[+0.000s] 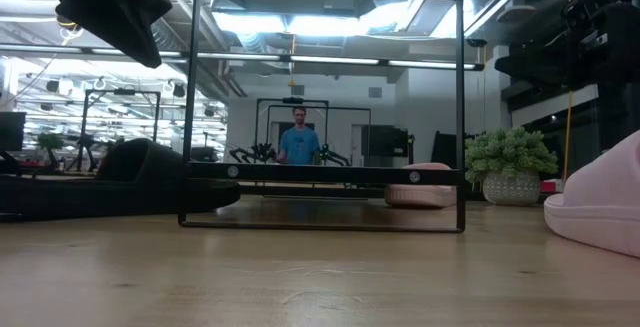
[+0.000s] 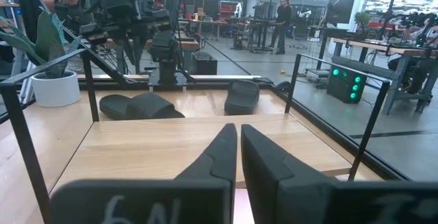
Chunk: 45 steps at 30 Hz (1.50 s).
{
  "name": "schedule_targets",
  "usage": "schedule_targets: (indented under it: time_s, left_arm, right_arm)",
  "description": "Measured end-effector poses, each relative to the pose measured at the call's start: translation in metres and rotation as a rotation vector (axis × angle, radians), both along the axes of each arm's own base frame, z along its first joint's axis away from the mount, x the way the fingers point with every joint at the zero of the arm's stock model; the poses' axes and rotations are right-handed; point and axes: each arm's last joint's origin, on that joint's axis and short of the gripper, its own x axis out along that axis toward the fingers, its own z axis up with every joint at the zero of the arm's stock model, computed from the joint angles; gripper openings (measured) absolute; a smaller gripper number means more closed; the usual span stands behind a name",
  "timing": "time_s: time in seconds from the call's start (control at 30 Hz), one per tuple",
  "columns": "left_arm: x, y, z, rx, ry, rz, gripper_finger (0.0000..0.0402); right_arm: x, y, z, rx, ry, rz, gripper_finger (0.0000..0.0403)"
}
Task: Pick and place slides into the shelf
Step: Put the bottom black slide on the shelf
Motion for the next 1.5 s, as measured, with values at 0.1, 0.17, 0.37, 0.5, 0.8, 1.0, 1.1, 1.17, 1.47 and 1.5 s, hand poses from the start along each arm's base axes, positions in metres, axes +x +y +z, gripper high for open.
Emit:
schedule_targets:
  time_s: [0.1,0.17,0.37,0.5,0.8,1.0,1.1,1.17,1.47,1.5]
  left_arm:
    - [0.0,0.0,0.0,0.009,-0.005,0.007,0.0078]
    - [0.0,0.0,0.0,0.009,-0.005,0.007,0.0102]
    - [0.001,-0.003,-0.005,0.015,0.023,-0.013,0.0146]
    - [0.002,-0.007,-0.016,0.033,0.071,-0.033,0.0148]
    - [0.002,-0.013,-0.046,0.086,0.195,-0.056,0.0145]
    - [0.005,-0.012,-0.06,0.153,0.237,-0.035,0.0145]
    - [0.006,-0.012,-0.064,0.187,0.241,-0.024,0.0145]
    - [0.007,-0.012,-0.065,0.2,0.245,-0.02,0.0145]
    - [0.008,-0.013,-0.067,0.206,0.252,-0.02,0.0144]
    - [0.008,-0.013,-0.067,0.207,0.252,-0.019,0.0144]
  right_arm:
    - [0.0,0.0,0.0,0.0,0.0,0.0,0.0026]
    - [0.0,0.0,0.0,0.0,0.0,0.0,0.0026]
    - [0.0,0.0,0.0,0.0,0.0,0.0,0.0026]
    - [0.0,0.0,0.0,0.0,0.0,0.0,0.0026]
    - [0.0,0.0,0.0,0.0,0.0,0.0,0.0026]
    - [0.0,0.0,0.0,0.0,0.0,0.0,0.0026]
    - [0.0,0.0,0.0,0.0,0.0,0.0,0.0026]
    - [0.0,0.0,0.0,0.0,0.0,0.0,0.0026]
    - [0.0,0.0,0.0,0.0,0.0,0.0,0.0026]
    - [0.0,0.0,0.0,0.0,0.0,0.0,0.0026]
